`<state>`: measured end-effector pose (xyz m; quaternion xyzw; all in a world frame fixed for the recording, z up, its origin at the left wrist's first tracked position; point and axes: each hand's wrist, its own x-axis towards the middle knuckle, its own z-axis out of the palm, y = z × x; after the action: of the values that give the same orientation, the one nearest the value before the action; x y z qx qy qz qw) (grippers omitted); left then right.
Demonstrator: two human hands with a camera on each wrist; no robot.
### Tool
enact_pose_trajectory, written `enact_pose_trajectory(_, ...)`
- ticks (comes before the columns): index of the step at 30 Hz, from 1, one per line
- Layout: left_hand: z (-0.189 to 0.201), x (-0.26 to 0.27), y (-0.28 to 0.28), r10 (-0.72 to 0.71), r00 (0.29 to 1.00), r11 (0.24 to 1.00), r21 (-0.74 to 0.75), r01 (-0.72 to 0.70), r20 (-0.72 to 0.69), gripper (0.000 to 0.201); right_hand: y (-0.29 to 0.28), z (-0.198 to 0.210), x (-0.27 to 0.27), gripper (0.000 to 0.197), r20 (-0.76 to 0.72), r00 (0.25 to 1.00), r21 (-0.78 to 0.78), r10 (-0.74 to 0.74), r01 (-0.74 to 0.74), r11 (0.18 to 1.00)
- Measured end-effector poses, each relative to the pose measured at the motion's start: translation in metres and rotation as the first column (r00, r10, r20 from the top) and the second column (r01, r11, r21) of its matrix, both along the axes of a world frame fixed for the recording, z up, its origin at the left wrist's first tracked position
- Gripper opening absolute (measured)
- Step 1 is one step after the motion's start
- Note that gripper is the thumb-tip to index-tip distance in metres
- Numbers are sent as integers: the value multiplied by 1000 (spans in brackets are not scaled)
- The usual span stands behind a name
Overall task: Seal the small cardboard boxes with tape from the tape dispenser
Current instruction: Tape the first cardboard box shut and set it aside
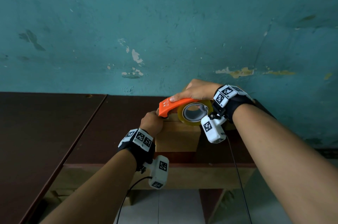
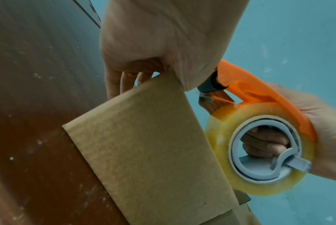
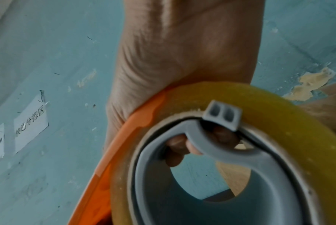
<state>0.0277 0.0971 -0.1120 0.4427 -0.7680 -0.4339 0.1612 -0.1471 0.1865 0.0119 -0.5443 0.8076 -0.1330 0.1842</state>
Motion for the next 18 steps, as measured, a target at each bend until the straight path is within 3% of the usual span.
enact_pose_trajectory(9, 1, 2, 0, 6, 1000, 1000, -26, -6, 9, 40, 0, -2, -7, 65, 14, 1000, -14, 21, -21, 1000)
enact_pose_trajectory(15, 2, 1, 2, -10, 999, 999, -38, 11, 31, 40, -2, -4, -10, 82, -26, 999, -1, 35, -35, 999)
enact_pose_trajectory(18, 3, 0, 2, 8, 999, 1000, -15, -8, 50, 50, 1, -2, -11, 72, -13, 999, 4, 35, -35, 999)
